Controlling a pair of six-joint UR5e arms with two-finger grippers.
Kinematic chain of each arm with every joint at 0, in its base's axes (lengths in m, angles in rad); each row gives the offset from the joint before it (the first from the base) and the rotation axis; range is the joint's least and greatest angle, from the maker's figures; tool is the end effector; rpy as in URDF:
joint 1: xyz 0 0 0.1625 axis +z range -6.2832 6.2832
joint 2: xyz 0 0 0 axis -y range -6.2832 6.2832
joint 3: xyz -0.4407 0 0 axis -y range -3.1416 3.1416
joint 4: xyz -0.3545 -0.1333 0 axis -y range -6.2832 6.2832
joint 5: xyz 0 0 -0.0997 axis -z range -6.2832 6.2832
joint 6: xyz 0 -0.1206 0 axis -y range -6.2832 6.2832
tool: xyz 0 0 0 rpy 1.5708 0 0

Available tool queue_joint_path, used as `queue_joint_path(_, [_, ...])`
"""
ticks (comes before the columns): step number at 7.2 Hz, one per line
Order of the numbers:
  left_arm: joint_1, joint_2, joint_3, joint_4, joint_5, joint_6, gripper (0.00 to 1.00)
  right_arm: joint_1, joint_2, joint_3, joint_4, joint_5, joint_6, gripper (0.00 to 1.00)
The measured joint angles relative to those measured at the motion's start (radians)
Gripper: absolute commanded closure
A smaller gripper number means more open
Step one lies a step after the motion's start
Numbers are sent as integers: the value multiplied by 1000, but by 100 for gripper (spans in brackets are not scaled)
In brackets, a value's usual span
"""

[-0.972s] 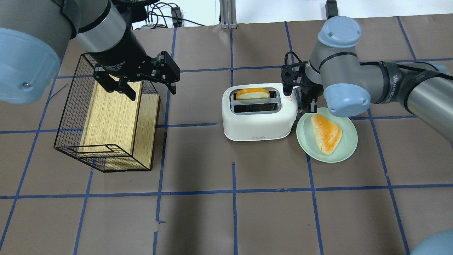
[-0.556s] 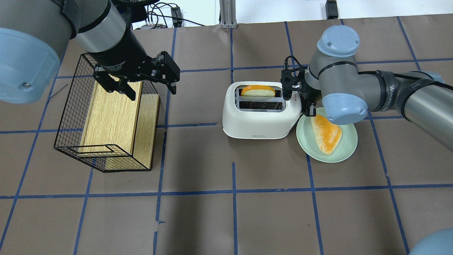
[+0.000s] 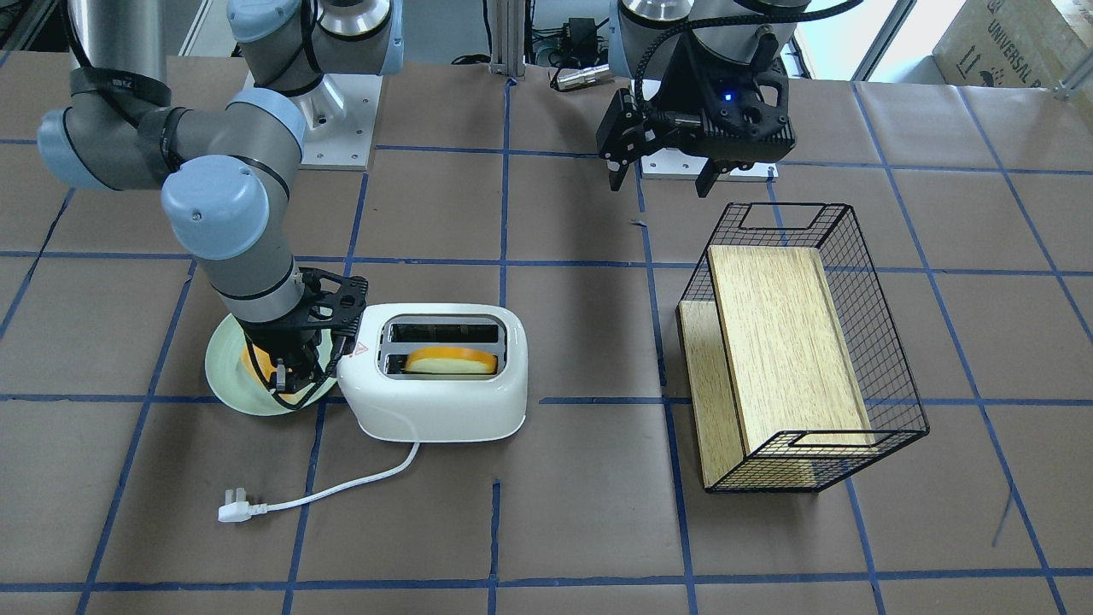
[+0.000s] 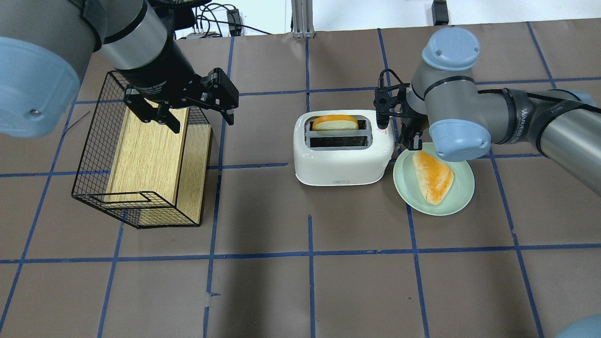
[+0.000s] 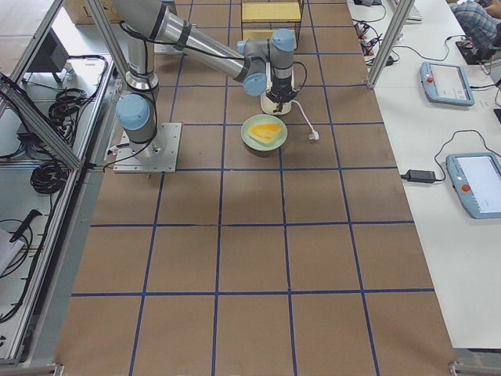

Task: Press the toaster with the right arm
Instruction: 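Lift the right gripper up and away from the toaster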

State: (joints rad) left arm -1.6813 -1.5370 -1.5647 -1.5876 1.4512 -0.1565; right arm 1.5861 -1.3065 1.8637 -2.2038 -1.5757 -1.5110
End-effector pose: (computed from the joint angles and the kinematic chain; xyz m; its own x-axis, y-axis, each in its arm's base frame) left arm -0.1955 -0.4228 0.4997 -0.9916 -0.0440 0.1214 -0.0449 0.9990 -0.0042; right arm 0.1407 -0.5225 0.2877 -0.0445 -0.9961 0.0759 -0.9990 0.0447 0.0004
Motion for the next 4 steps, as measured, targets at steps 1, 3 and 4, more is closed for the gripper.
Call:
queue_joint_path(1, [0, 0, 0, 0, 0, 0, 0, 0, -8, -32, 50, -2, 3, 85])
queue_joint_path(3, [0, 0, 0, 0, 0, 0, 0, 0, -17, -107, 157, -2, 24, 28])
queue_joint_path(4, [0, 0, 0, 0, 0, 0, 0, -1, -30, -141, 210, 2, 86, 17])
